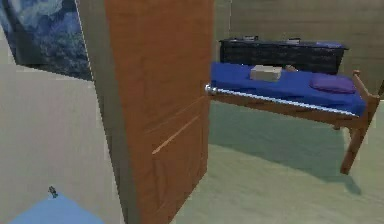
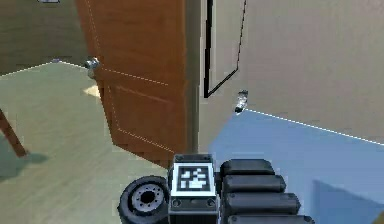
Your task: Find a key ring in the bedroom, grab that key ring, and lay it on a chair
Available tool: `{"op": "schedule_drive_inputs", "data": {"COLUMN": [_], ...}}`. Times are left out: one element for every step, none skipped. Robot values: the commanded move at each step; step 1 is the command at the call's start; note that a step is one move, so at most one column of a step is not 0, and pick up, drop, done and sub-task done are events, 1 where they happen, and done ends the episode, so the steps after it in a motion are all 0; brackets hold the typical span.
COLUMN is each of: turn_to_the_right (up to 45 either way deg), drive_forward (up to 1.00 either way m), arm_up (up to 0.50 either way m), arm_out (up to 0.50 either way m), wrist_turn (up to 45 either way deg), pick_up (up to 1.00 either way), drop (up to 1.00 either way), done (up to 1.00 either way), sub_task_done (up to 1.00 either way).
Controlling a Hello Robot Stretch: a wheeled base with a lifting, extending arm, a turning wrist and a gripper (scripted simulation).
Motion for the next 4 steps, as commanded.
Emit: {"op": "schedule_drive_inputs", "data": {"turn_to_the_right": [-45.0, -33.0, 45.0, 42.0], "drive_forward": [0.0, 0.0, 0.0, 0.0], "arm_up": [0.0, 0.0, 0.0, 0.0], "arm_out": [0.0, 0.0, 0.0, 0.0], "wrist_turn": [0.0, 0.0, 0.0, 0.0], "pick_up": [0.0, 0.0, 0.0, 0.0], "drop": [0.0, 0.0, 0.0, 0.0], "done": [0.0, 0.0, 0.0, 0.0], "sub_task_done": [0.0, 0.0, 0.0, 0.0]}}
